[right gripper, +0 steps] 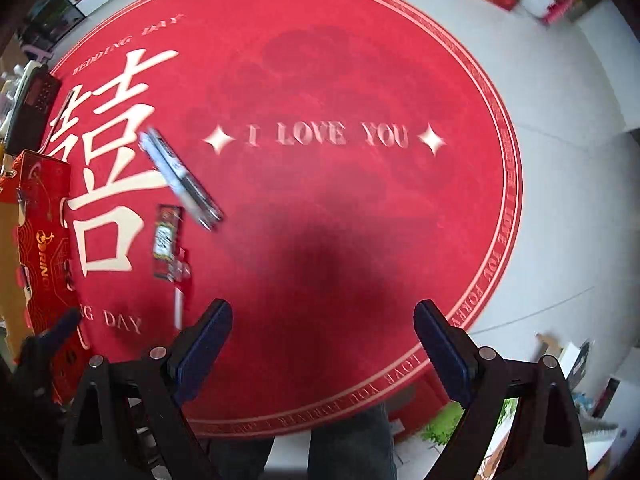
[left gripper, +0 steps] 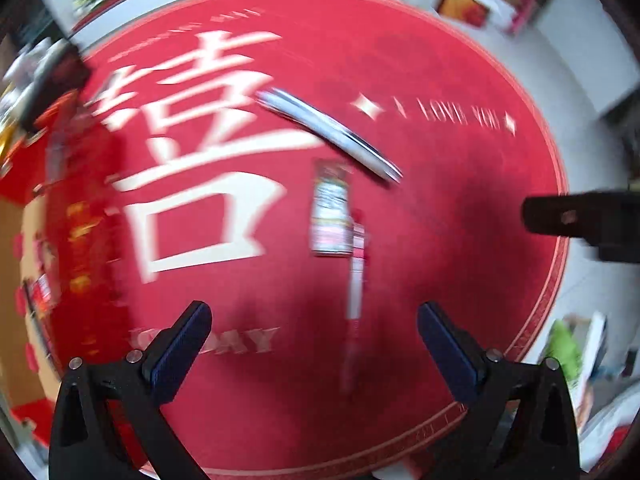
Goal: Organize rigid objects
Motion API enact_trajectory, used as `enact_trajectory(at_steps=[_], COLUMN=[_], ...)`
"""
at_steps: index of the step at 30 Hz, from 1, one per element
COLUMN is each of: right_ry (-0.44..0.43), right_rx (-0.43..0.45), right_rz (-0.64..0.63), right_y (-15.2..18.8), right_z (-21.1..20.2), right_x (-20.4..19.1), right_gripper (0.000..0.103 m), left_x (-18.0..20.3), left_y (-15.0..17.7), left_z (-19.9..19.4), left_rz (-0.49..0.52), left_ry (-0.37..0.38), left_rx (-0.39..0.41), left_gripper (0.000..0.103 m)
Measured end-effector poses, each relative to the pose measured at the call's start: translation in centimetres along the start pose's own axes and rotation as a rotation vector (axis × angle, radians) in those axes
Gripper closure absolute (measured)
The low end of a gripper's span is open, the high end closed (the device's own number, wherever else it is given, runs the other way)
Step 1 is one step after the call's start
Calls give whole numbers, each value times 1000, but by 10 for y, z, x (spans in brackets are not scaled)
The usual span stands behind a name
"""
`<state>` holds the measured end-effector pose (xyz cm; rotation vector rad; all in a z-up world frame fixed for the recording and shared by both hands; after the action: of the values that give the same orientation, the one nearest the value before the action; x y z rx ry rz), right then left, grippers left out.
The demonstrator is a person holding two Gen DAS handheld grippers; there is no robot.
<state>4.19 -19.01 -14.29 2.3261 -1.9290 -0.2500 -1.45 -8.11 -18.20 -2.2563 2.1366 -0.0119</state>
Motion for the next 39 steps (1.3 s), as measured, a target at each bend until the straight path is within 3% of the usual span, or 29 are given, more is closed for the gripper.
enact_trajectory(at_steps=[8, 11, 17, 23, 26, 29, 30, 32, 33, 36, 39], right_ry=[-51, -73, -85, -83, -90, -110, -118, -133, -141, -158, -181], right_rx=[-7, -5, 7, 5, 2, 3, 6, 7, 3, -3, -8], right_rz=[-44, -43, -22, -7, -5, -8, -11, -26, -36, -58, -72], right_y=[1, 1, -5, -6, -5, -5, -6, -6, -7, -7, -8], right_z=[6, 5, 1, 0, 0, 0, -1, -3, -3, -3, -1], right_x=[22, 27, 38, 46, 47, 44, 42, 37, 34, 23, 8], right_gripper=[10, 10, 10, 10, 10, 10, 11, 22, 30, 39, 40], left_x=[24, 27, 57, 76, 80, 74, 72, 68, 65, 53, 34], left_y=[-11, -14, -13, -10, -4, -8, -10, -11, -13, -14, -3], left_z=[35, 43, 38, 44, 47, 41, 37, 29, 27, 26, 18], left_rz=[-26, -48, 7, 27, 38, 41, 42, 56, 58, 26, -35], left_ry=[-33, -7, 105, -16, -14, -14, -13, -12, -10, 41, 36], left_rx=[-54, -104, -93, -86, -85, -75, -66, -68, -76, -112, -101], left_gripper=[0, 0, 0, 0, 1, 13, 26, 61, 88, 92, 93])
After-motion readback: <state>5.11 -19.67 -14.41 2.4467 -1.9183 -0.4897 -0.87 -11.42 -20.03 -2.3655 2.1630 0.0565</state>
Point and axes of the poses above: each gripper's, at about its wrist camera, not at the fingertips, and z roughly the way its jaws point, x to its right, y to its underside, the point moved 3 cm from there along z, roughly the way its jaws point, and after that the axes turned 9 degrees about -x, right-handed, at the moved point
